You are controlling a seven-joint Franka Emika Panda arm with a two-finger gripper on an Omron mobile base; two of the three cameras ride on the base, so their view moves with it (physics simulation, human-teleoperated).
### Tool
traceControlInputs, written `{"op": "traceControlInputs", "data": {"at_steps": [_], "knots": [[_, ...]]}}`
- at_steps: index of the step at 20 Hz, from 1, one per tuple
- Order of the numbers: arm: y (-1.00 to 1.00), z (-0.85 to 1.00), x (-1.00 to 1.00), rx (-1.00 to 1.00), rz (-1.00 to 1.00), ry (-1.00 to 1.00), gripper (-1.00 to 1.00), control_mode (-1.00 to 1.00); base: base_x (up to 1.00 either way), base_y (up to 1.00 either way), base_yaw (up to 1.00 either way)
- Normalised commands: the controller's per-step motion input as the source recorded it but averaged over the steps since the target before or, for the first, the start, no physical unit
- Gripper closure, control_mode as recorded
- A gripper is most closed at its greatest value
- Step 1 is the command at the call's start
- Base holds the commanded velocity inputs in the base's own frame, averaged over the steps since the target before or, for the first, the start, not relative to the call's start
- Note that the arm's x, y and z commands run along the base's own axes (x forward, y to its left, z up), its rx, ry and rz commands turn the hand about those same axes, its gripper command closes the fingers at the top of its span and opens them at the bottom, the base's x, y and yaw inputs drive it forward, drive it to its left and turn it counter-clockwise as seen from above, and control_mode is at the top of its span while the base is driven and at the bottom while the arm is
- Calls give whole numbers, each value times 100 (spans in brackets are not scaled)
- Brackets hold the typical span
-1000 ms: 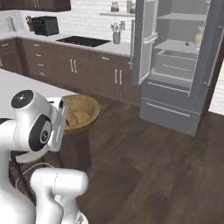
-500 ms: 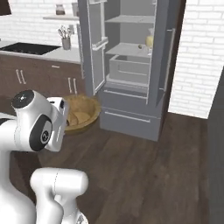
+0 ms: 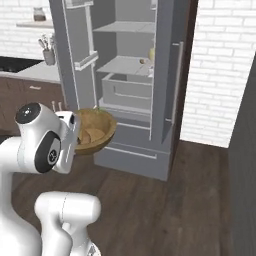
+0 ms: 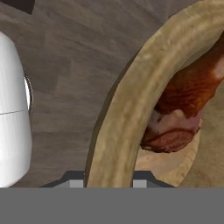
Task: Pick the chicken drumstick and sweet potato from their plates and place them in the bowl. Then put the bowl in the fridge.
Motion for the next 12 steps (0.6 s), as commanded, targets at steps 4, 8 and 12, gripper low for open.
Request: {"op": "traceControlInputs", "data": {"at_steps": [4,8,12], "knots": [[0,0,0,0,0,0,100,100,99,7,6],[0,0,0,0,0,0,100,100,97,15,10],[0,0,0,0,0,0,100,100,68,29,6]]}}
